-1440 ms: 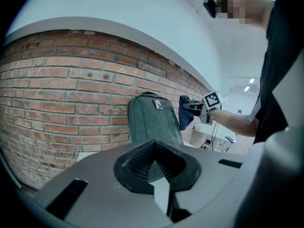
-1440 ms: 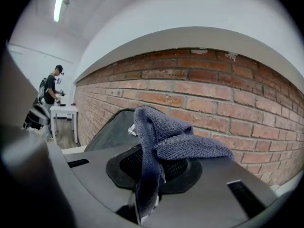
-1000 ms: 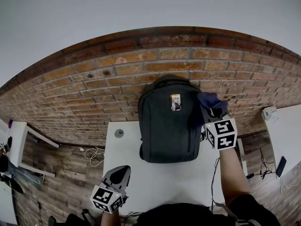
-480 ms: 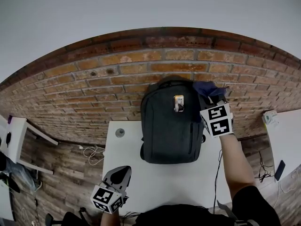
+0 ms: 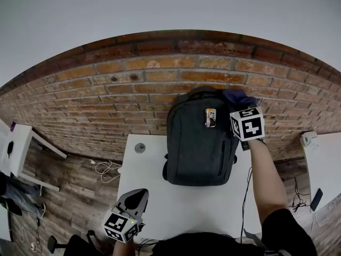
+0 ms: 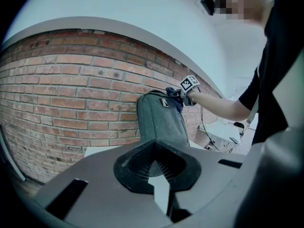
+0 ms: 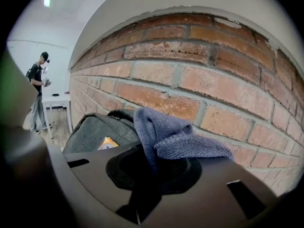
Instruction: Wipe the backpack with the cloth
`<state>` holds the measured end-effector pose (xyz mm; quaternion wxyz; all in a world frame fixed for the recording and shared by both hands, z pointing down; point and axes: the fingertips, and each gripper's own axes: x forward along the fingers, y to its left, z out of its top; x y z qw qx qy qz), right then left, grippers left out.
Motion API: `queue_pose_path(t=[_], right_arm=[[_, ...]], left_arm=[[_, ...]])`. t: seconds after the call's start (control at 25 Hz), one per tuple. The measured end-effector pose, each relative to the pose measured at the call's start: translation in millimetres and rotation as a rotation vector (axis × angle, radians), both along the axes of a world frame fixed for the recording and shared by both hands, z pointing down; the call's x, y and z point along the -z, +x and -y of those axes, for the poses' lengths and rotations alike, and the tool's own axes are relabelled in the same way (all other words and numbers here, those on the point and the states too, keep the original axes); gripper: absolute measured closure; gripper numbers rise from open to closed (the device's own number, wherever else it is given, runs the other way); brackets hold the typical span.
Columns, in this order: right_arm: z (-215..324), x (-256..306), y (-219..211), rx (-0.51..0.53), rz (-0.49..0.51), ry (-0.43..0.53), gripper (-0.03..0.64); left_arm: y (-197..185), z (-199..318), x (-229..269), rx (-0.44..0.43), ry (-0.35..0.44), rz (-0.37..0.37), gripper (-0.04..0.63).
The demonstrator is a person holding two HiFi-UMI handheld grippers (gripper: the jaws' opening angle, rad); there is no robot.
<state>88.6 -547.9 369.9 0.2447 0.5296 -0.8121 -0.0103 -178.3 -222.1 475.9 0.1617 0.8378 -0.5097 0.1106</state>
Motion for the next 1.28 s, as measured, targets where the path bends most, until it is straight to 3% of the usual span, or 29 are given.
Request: queue_pose_path(t=[0.44, 1.28], right_arm=[[14, 1, -17, -0.025, -0.009, -0.018, 0.554], [7, 11, -102, 0.077, 0.036, -0.002, 0.554]], left_arm=[[-14, -11, -5, 0.04, -0.016, -0.004, 0.601], [-40, -14, -4, 0.051, 0.001, 0.005, 0.601]])
